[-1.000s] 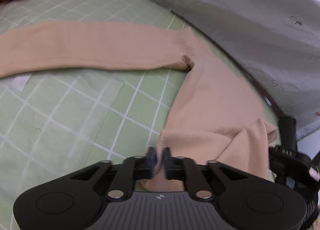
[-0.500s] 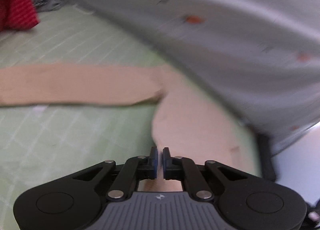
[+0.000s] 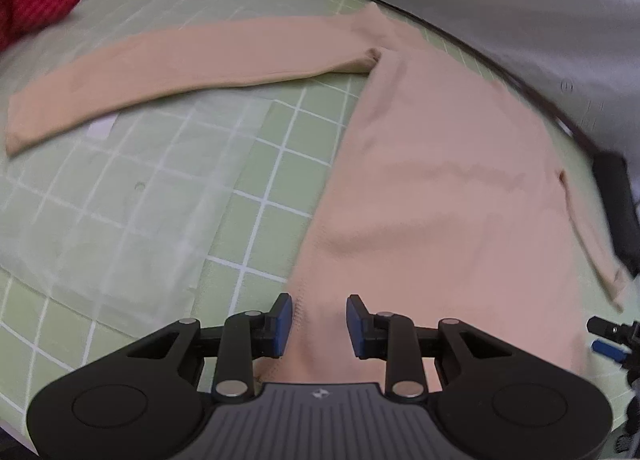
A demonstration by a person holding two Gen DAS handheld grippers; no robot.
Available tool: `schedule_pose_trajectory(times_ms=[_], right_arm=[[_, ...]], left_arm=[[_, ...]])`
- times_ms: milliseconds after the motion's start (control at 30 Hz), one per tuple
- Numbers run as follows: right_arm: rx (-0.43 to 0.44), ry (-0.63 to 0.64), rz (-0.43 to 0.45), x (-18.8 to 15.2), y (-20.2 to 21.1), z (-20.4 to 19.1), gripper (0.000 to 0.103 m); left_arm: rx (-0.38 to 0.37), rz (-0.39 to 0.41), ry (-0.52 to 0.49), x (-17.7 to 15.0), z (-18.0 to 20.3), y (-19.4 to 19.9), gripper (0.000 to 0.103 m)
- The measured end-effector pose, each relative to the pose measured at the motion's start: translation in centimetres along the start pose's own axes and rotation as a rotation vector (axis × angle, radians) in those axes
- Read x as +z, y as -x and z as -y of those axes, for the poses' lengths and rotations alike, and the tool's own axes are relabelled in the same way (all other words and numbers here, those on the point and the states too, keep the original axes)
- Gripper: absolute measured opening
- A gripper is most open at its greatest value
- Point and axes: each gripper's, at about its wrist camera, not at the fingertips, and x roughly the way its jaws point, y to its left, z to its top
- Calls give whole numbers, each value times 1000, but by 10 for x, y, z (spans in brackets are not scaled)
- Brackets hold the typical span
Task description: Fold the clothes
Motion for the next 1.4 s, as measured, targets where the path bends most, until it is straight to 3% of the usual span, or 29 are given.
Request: schedule_pose_trajectory(times_ms=[67, 200, 333, 467, 567, 767, 967, 1233, 1333, 1400], right_arm=[[-32, 42, -28, -3, -5, -6, 74], [-97, 144, -29, -12, -5, -16, 77], [-135, 176, -12, -15, -1, -11, 85], [-173, 203, 24, -9, 10, 1, 98], [-199, 207, 60, -2, 19, 14, 103], [-278, 157, 121, 31, 23, 52, 103], [-316, 150, 183, 65, 14, 93, 103], [-351, 15, 252, 112, 2, 141, 102], [-347, -68, 253, 128, -6, 157, 97], [-341, -105, 221, 135, -14, 164, 84]], left_arm=[[22, -6, -30, -3, 3, 3, 32], [50, -19, -56, -10, 8, 5, 35], [89, -26, -79, -8, 23, 7, 51], [94, 6, -123, -2, 46, 12, 78], [95, 23, -175, 4, 72, 8, 88], [81, 14, -236, 13, 123, -20, 88], [112, -27, -180, 14, 143, -54, 88], [208, -73, -231, 12, 161, -72, 101], [228, -81, -234, 10, 165, -74, 103], [226, -87, -232, 11, 165, -75, 103]])
